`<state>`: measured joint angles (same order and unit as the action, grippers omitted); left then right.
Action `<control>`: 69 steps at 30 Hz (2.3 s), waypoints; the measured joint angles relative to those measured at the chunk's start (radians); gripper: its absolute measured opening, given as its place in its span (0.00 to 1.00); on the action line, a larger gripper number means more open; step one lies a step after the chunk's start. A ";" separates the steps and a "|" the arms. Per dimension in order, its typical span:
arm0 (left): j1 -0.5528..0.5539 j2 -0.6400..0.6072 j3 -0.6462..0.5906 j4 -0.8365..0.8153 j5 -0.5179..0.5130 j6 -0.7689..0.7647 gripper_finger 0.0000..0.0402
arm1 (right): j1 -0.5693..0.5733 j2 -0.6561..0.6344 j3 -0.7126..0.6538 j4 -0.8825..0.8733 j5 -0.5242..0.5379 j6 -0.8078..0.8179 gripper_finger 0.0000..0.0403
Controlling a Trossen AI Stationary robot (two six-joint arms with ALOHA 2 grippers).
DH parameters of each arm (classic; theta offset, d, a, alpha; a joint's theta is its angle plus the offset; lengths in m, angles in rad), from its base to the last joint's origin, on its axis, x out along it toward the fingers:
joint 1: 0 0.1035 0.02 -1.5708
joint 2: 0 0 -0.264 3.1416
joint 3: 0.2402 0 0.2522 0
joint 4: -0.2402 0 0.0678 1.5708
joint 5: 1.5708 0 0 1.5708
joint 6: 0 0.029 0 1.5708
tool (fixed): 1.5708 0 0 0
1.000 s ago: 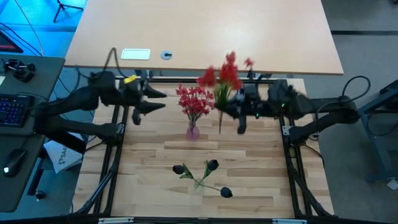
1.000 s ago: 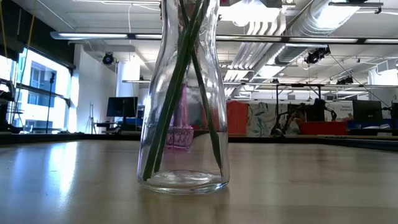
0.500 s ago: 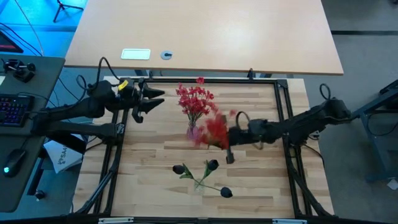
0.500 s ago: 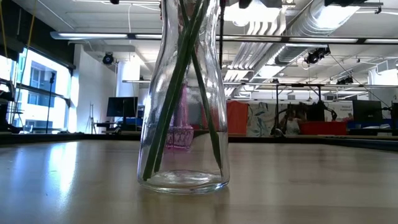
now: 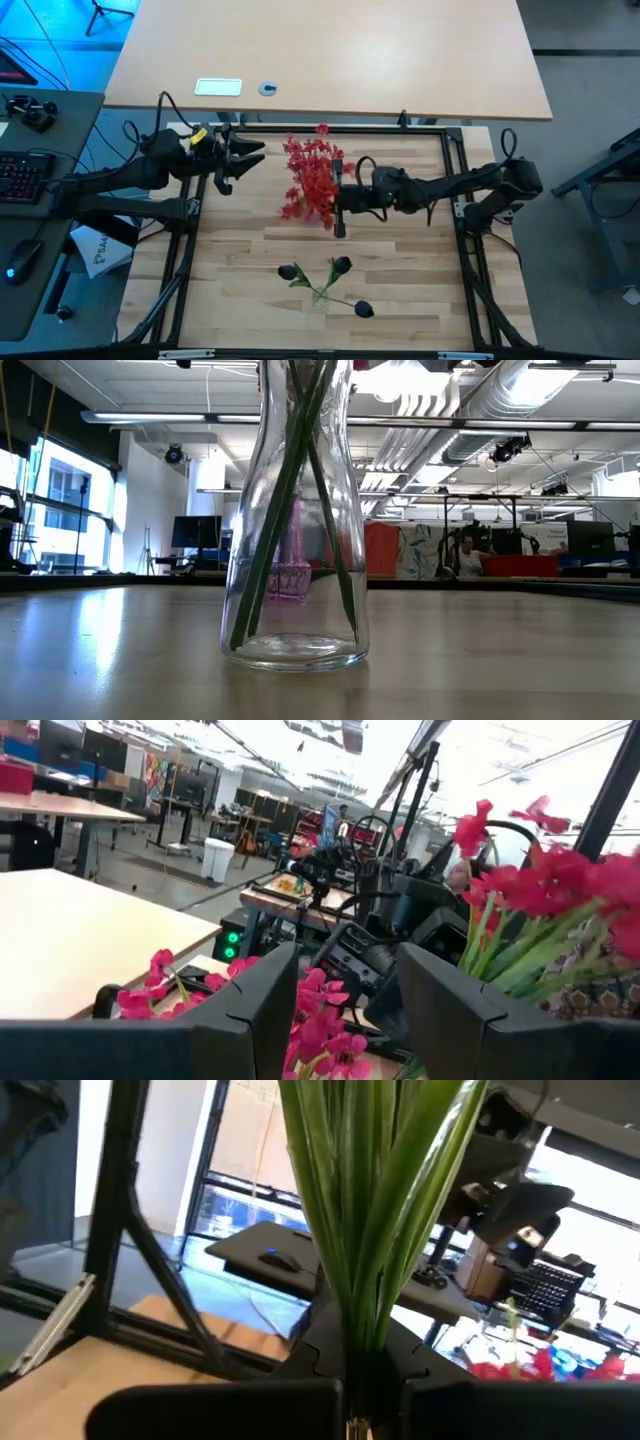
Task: Sort flowers into vase by color
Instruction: Put the red flowers into the pink vase
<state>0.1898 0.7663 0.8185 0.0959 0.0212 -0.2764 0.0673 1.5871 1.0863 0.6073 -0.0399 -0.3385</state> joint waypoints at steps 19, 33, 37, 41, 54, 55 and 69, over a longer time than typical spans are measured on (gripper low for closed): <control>0.000 0.000 0.000 -0.002 -0.016 0.078 0.40 | -0.062 0.005 -0.008 0.002 -0.034 0.046 0.00; 0.000 0.000 0.000 -0.002 -0.038 0.112 0.40 | -0.078 0.117 -0.010 0.142 -0.026 0.121 0.00; 0.000 0.000 0.000 -0.003 -0.037 0.098 0.40 | -0.078 0.117 -0.009 0.156 0.008 0.126 0.00; 0.000 0.000 0.000 -0.011 -0.037 0.098 0.40 | -0.080 0.118 -0.009 0.123 0.040 0.130 0.00; 0.000 0.000 0.000 -0.031 -0.058 0.097 0.40 | -0.081 0.121 -0.007 0.024 0.073 0.254 0.05; 0.000 0.000 0.000 -0.031 -0.059 0.097 0.40 | -0.081 0.121 -0.007 0.025 0.073 0.270 0.06; 0.000 0.000 0.000 -0.044 -0.060 0.096 0.40 | -0.087 0.124 0.220 -0.436 0.058 0.410 0.45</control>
<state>0.1898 0.7662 0.8188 0.0522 -0.0383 -0.1806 -0.0200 1.7111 1.3067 0.1714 0.0178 0.0719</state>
